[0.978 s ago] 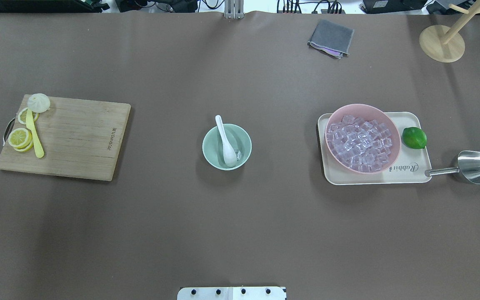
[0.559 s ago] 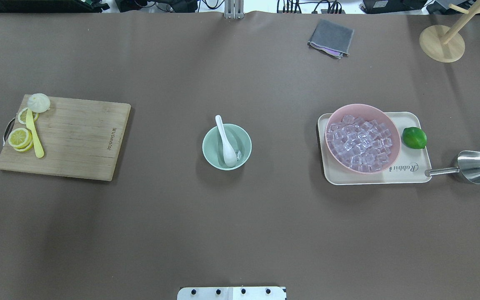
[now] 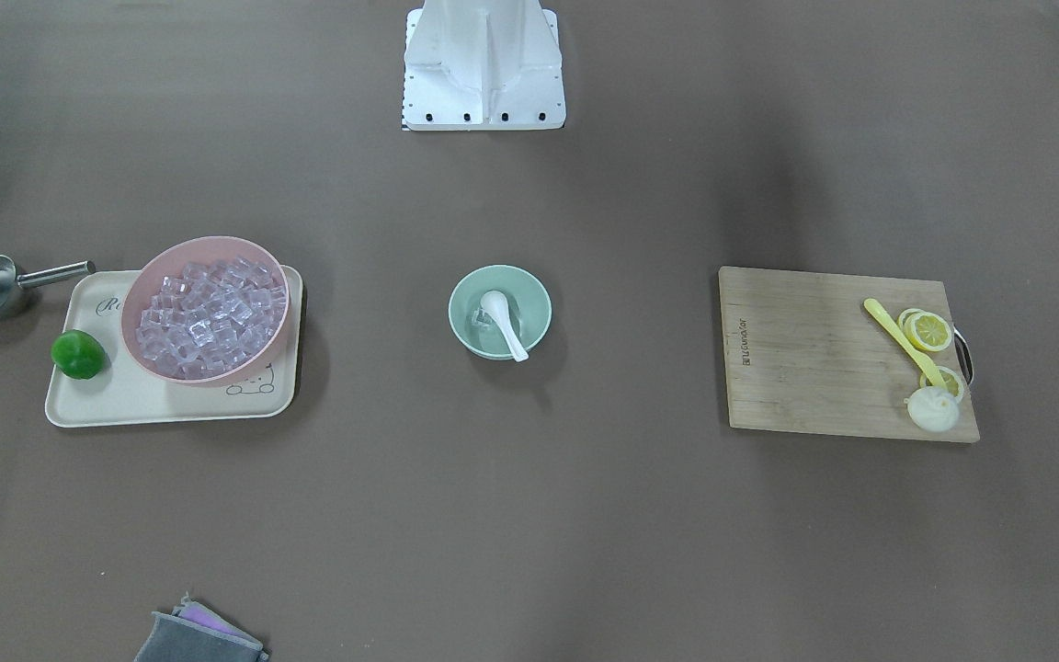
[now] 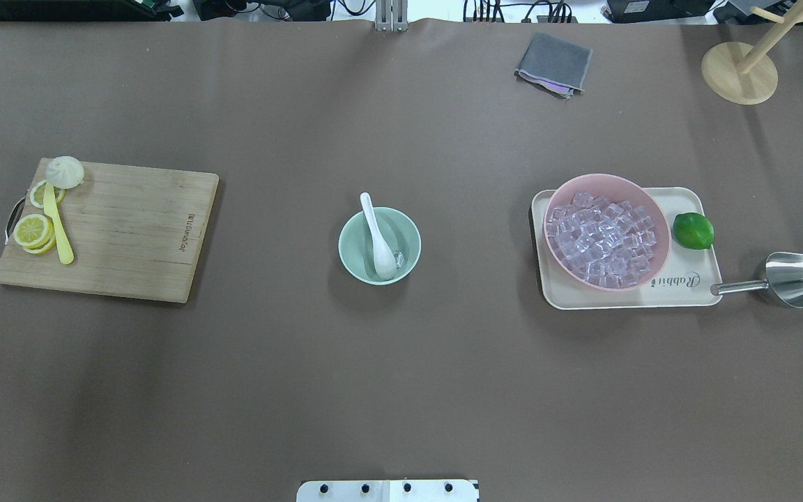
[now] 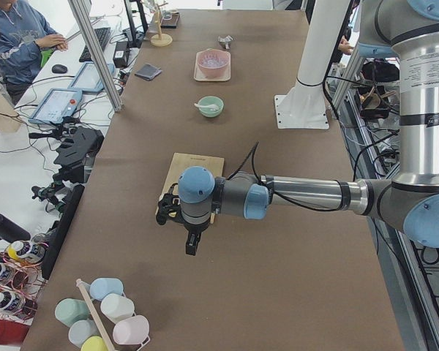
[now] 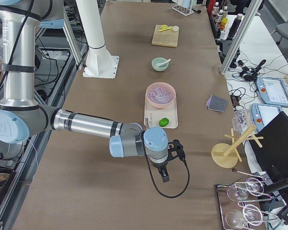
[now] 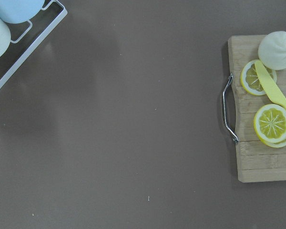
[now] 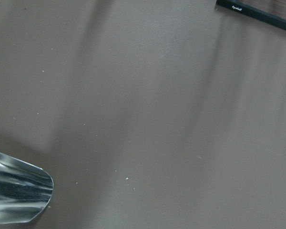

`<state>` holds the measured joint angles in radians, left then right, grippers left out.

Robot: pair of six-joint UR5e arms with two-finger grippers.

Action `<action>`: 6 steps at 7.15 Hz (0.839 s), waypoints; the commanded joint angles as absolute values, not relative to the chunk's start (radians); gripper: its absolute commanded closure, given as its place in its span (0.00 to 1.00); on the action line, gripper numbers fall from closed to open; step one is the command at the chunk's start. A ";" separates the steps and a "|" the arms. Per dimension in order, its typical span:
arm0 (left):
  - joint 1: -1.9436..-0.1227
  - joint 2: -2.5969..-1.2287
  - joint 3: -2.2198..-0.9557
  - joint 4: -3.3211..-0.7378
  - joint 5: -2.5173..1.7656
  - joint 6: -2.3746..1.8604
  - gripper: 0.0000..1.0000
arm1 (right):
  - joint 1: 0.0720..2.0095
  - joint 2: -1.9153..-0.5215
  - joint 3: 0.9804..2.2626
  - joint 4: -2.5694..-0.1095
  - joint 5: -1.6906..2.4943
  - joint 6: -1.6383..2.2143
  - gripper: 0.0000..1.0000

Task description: Put spoon and ice into bowl

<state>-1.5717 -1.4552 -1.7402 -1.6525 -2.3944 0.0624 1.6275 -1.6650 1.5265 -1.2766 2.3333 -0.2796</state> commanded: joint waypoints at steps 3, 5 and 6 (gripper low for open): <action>-1.574 -1.433 -1.782 -1.652 -2.388 0.063 0.02 | 1.628 -1.674 1.526 -1.273 2.335 -0.285 0.00; -1.574 -1.434 -1.779 -1.654 -2.387 0.063 0.02 | 1.628 -1.672 1.528 -1.275 2.333 -0.285 0.00; -1.574 -1.434 -1.781 -1.654 -2.387 0.063 0.02 | 1.628 -1.672 1.528 -1.275 2.333 -0.285 0.00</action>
